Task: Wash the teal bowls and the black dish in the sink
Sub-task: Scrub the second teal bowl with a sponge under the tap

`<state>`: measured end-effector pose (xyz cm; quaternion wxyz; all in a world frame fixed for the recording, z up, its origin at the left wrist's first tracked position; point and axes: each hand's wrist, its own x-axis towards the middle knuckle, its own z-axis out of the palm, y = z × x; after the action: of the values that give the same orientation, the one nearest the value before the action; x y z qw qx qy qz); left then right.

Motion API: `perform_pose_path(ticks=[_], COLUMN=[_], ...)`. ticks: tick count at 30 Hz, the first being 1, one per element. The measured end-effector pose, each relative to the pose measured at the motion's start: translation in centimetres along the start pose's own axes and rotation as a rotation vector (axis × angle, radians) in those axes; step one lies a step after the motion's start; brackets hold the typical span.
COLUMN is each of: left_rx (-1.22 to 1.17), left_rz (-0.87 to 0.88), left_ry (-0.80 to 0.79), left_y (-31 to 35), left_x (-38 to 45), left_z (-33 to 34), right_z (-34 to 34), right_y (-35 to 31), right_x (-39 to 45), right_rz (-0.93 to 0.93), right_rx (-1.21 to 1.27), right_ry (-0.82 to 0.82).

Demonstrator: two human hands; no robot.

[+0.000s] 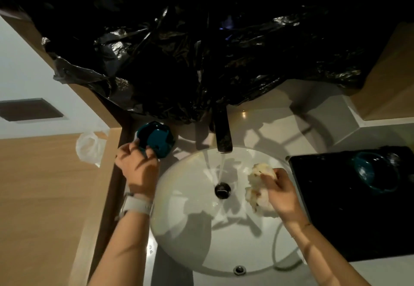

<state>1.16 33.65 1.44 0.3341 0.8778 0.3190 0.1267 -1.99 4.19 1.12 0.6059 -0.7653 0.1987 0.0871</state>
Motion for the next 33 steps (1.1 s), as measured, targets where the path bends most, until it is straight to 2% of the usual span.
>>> perform_pose_path(ticks=[1,4,8,10,17,21,23,28,33], left_rx=[-0.033,-0.21,-0.354,-0.369,-0.326,-0.199,-0.168,-0.169,-0.179], left_rz=[0.044,0.068,0.246,0.232,0.184,0.166,0.096,-0.016,-0.061], left_ry=[0.003,-0.18,-0.365,-0.497,-0.932,-1.02,-1.049,-1.027,-0.995], left_y=[0.5,2.8,5.8,7.9,16.8,20.5,22.2,24.1,24.7], left_x=[-2.2,-9.0,-15.3,-17.4,-22.4,-23.8,-24.6,-25.9,-25.7], left_z=[-0.3,0.3,4.0,6.2,13.9,20.2,22.4,25.9,26.8], right_z=[-1.0,-4.4,-8.8,-11.1,-18.6,-21.1,-22.0,-23.3,-24.0], right_y=[0.1,-0.1,-0.3,-0.1,1.6,3.5,4.2,5.1,5.1], right_x=[-0.2,-1.7,-2.6,-2.6,-2.9,-1.6,-1.3,-1.1,-1.5], right_rz=[0.026,0.114,0.16,0.179,0.145,0.21,0.226,0.285,0.38], right_rx=[0.066,0.271,0.431,0.437,0.486,0.443,0.449,0.492,0.696], right_ry=[0.027,0.048,0.103,0.157,0.196,0.28,0.3,0.265,0.144])
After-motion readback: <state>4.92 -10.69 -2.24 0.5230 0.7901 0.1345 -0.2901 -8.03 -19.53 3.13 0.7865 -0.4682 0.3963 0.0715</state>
